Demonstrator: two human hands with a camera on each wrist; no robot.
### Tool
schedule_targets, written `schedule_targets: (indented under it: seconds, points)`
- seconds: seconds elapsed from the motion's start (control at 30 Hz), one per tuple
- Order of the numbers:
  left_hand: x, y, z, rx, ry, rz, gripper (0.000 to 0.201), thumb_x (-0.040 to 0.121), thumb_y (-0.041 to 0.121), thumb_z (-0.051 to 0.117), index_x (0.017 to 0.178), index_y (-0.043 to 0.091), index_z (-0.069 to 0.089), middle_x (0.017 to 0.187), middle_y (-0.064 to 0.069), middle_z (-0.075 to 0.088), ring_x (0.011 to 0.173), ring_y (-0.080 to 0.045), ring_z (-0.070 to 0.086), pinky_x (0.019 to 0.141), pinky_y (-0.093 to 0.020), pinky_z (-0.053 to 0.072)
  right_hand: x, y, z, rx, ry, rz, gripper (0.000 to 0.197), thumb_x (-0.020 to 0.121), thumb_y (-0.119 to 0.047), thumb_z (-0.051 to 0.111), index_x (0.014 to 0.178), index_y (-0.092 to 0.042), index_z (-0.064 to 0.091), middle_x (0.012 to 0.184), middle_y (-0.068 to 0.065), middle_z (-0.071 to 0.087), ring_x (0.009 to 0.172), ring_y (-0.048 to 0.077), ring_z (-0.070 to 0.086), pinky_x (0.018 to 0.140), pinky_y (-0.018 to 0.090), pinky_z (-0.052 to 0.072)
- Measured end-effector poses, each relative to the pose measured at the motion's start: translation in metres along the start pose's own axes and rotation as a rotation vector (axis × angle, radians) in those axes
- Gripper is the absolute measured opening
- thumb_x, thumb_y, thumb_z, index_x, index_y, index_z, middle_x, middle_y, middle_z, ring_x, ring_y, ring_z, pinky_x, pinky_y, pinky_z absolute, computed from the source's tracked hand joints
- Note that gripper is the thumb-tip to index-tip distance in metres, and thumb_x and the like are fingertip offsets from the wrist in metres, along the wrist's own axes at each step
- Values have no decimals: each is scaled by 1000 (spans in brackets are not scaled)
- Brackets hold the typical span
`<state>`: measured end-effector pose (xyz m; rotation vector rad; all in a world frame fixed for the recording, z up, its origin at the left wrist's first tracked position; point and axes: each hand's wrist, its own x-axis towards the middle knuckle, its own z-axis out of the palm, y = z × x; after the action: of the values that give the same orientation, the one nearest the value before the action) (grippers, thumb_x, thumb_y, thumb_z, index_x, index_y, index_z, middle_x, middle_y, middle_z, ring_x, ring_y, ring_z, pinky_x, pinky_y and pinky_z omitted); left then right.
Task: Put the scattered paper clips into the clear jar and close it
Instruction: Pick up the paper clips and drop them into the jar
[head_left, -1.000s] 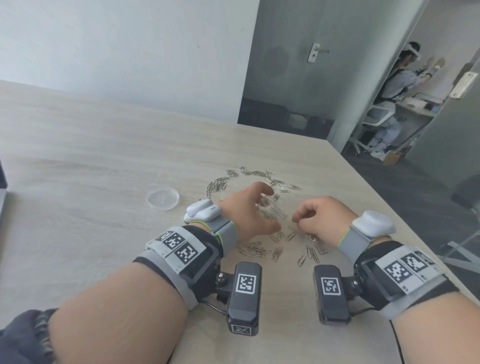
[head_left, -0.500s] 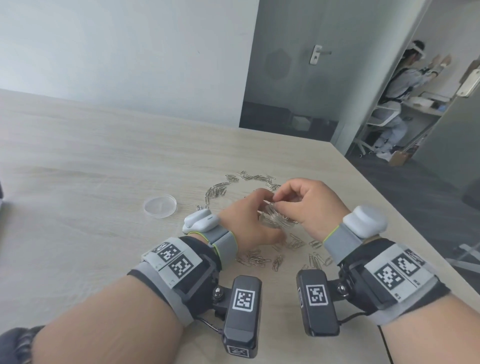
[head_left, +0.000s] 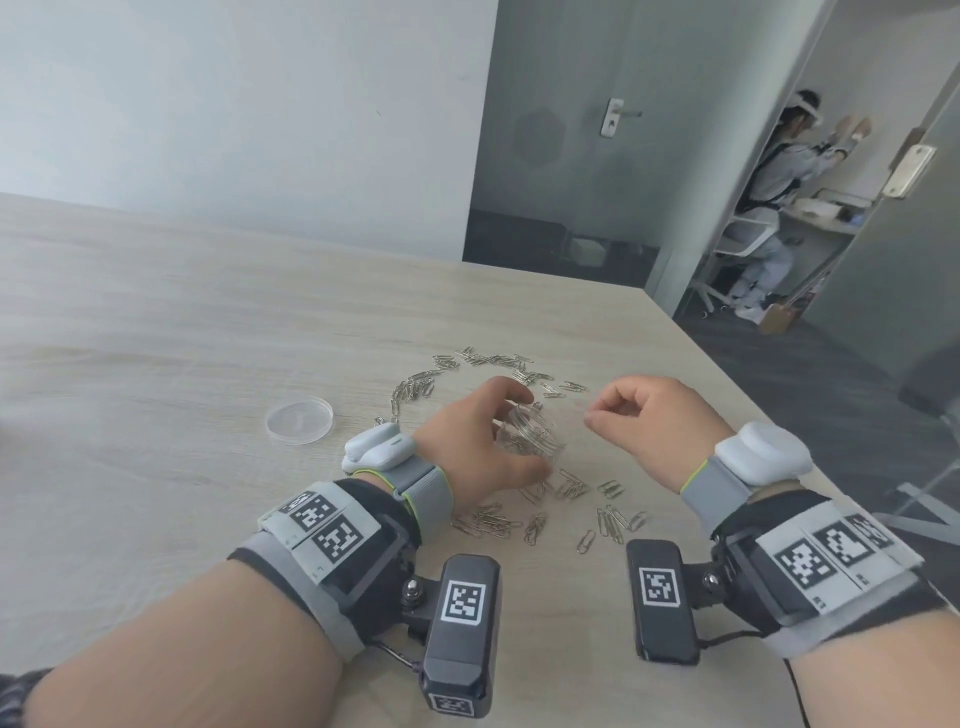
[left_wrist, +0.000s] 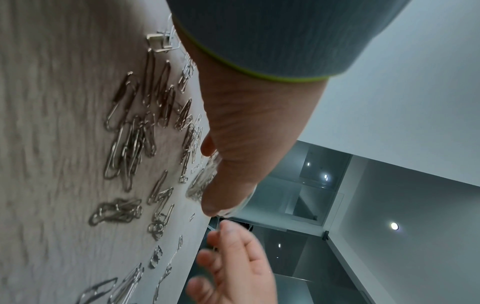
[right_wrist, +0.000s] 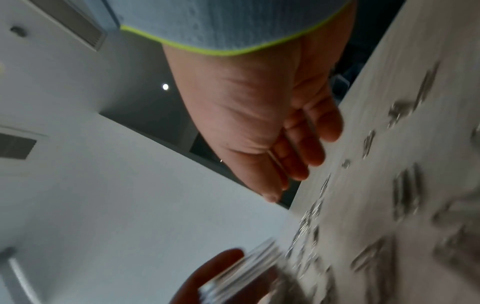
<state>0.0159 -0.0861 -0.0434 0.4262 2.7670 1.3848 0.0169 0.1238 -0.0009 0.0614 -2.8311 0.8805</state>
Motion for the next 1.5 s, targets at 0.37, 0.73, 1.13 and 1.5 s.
schedule_targets:
  seconds: [0.37,0.73,1.13,1.5]
  points:
    - [-5,2,-1,18,-11,1,60,78,41,86,127,40,52,120,16,64,104,-11,65,93,-31,52,-25,28,-15,-402,-424,217,79,56,-72,75,125,-41,52,120,-9,46,107,9,54,91,25,43]
    - [-5,2,-2,28,-20,12,59,76,43,85,125,43,51,115,19,63,102,-9,65,93,-33,54,-27,6,3,-345,-386,17,24,70,-37,81,91,-37,68,95,-13,62,89,5,61,80,23,50]
    - [-4,0,-1,47,-23,20,60,75,48,84,124,47,48,114,21,61,102,-6,64,94,-32,54,-20,0,22,-342,-296,13,24,75,-16,59,77,-40,57,80,-15,62,84,8,62,75,24,52]
    - [-5,1,-3,71,-66,44,66,76,45,83,131,45,48,119,21,60,108,-6,61,96,-30,53,-11,-13,13,156,-33,-77,27,75,-3,69,73,-29,70,61,-11,61,53,4,49,57,17,42]
